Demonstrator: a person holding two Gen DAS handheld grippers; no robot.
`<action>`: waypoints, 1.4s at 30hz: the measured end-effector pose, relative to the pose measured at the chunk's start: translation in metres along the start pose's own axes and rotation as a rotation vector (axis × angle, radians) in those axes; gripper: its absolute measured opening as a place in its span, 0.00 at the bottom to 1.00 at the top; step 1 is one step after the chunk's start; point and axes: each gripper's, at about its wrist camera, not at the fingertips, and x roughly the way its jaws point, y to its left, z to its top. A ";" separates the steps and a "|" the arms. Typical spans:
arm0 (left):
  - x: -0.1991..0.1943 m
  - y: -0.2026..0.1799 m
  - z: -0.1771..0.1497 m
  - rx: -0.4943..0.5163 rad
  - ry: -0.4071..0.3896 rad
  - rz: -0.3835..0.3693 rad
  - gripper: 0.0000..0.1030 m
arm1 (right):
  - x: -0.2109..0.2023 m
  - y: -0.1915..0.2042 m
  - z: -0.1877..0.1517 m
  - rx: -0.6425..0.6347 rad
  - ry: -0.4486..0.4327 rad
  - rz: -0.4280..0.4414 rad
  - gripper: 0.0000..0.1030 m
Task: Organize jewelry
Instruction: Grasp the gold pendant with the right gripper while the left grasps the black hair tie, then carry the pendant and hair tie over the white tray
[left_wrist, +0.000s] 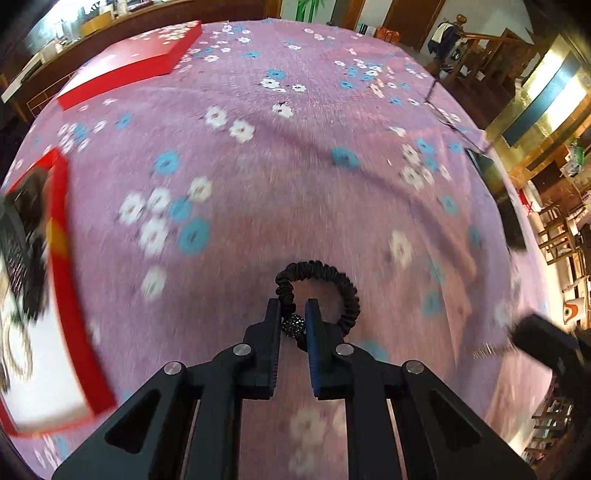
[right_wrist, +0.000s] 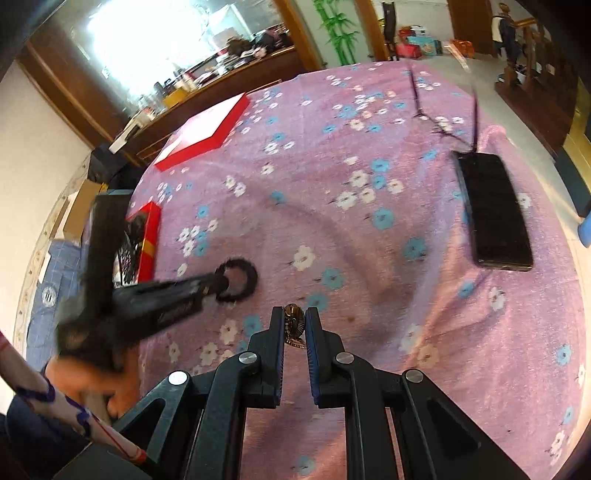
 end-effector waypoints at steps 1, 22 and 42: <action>-0.005 0.000 -0.007 0.000 -0.007 0.000 0.11 | 0.004 0.005 -0.001 -0.009 0.009 0.008 0.11; -0.101 0.070 -0.049 -0.107 -0.173 0.034 0.12 | 0.033 0.102 -0.001 -0.183 0.048 0.078 0.11; -0.140 0.201 -0.091 -0.310 -0.207 0.164 0.12 | 0.080 0.238 0.007 -0.366 0.086 0.213 0.12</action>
